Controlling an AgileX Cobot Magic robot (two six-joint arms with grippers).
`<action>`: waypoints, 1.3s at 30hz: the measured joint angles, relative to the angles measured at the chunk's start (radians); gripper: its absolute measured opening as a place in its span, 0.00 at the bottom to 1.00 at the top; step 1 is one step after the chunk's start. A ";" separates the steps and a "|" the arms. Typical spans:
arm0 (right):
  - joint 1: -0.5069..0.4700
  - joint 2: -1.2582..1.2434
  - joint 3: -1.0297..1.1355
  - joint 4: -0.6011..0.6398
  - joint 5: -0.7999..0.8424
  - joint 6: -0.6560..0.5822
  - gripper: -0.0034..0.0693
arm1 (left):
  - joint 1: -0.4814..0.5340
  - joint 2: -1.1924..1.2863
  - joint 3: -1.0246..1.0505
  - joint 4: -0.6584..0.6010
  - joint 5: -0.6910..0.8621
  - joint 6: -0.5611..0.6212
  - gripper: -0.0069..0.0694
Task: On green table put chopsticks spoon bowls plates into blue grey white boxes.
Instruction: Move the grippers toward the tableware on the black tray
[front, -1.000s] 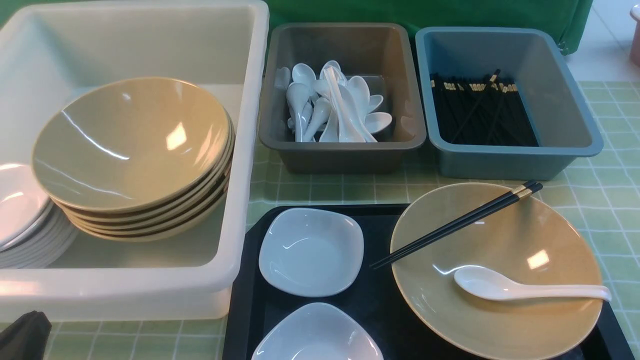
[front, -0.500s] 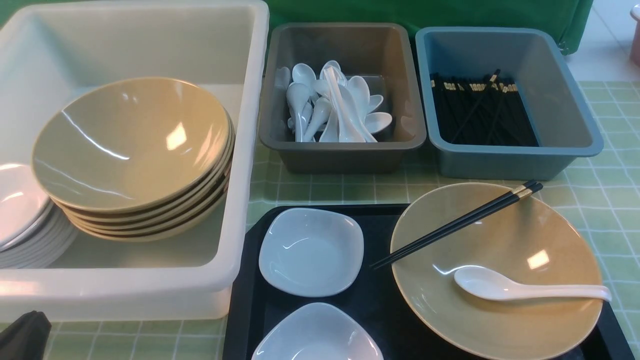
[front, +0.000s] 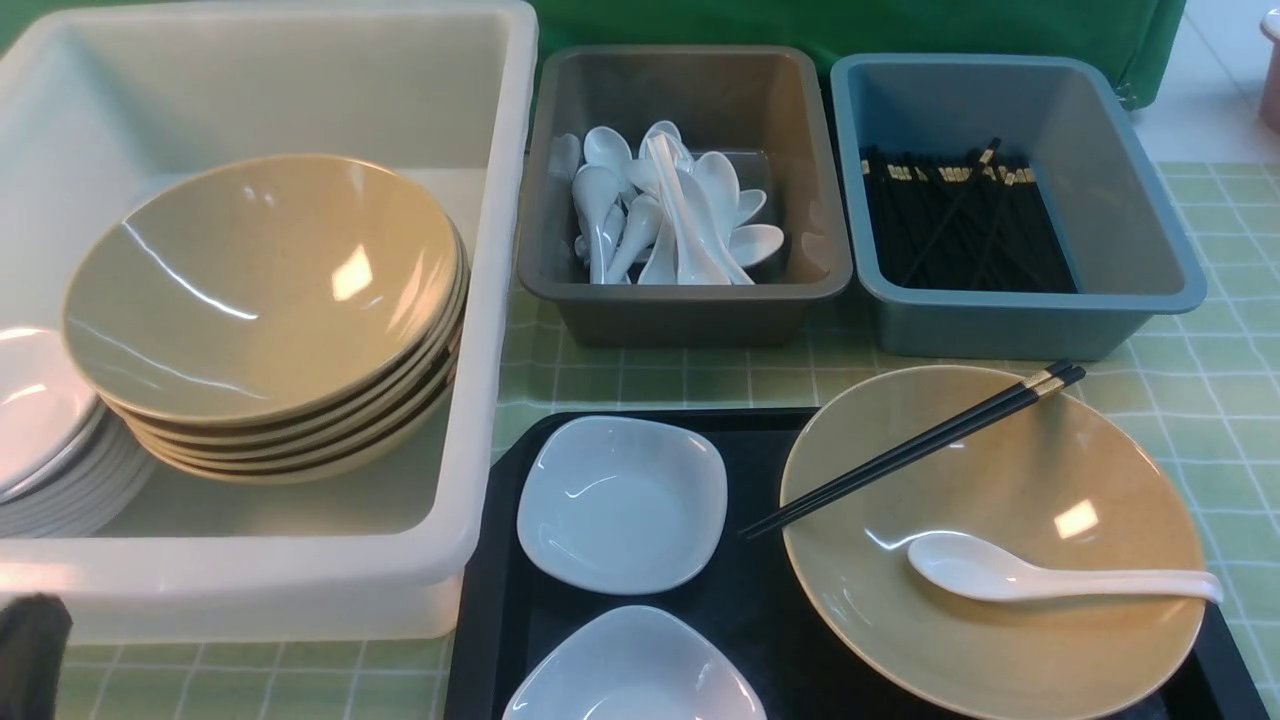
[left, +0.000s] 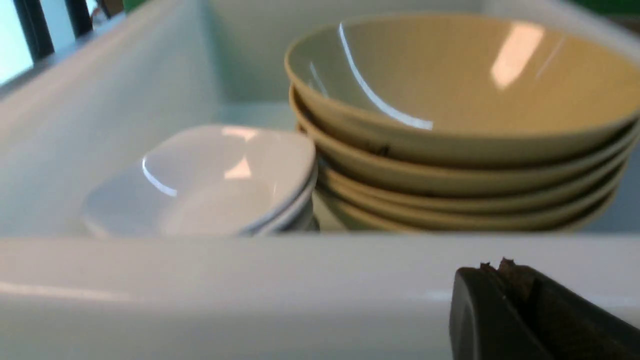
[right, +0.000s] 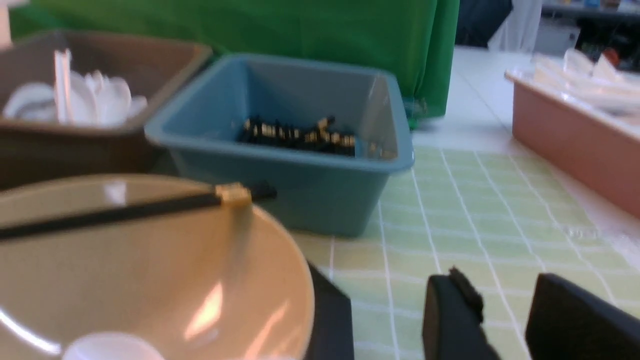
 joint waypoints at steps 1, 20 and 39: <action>0.000 0.000 0.000 0.000 -0.004 0.007 0.37 | 0.000 0.000 0.000 0.000 -0.018 0.000 0.09; 0.000 0.000 -0.085 -0.006 -0.261 0.383 0.37 | 0.000 0.000 -0.037 -0.107 -0.674 -0.267 0.09; 0.027 0.622 -0.782 0.071 0.357 0.059 0.37 | -0.055 0.392 -0.698 -0.050 0.318 -0.333 0.09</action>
